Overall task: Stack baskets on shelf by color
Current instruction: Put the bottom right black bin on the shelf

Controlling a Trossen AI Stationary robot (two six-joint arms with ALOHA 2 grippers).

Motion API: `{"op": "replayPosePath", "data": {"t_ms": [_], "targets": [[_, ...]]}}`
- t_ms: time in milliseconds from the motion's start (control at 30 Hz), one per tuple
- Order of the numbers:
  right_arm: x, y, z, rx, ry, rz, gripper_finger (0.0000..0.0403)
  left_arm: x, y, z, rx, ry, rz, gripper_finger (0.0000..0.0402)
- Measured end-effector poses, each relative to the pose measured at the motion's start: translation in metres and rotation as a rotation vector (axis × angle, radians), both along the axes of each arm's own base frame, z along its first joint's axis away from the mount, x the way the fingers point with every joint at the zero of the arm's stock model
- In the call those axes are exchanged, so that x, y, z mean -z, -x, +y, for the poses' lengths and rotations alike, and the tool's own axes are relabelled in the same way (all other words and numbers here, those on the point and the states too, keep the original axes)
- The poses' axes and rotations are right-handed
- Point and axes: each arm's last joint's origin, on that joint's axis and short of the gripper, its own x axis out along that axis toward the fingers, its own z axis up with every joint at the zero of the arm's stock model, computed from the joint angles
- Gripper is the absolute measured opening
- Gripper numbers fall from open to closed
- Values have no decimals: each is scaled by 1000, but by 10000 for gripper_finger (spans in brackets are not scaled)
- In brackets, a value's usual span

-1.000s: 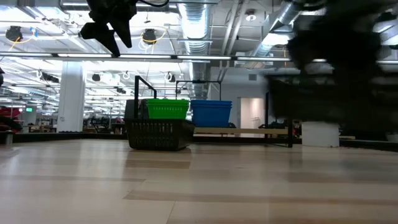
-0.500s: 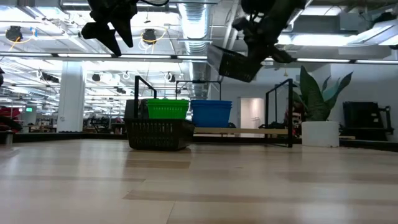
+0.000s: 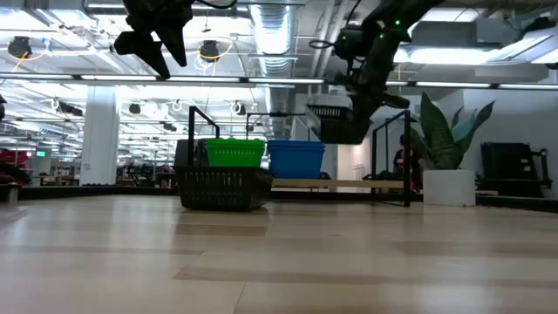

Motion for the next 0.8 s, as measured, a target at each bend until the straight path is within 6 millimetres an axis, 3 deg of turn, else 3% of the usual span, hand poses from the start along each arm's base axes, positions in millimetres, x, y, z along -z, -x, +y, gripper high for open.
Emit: {"op": "replayPosePath", "data": {"t_ms": [400, 800], "targets": [[6, 6, 5, 52, 50, 174, 12, 0, 0, 0, 0, 0, 0, 244], [43, -14, -2, 65, -4, 261, 29, 0, 0, 0, 2, 1, -4, 244]]}}
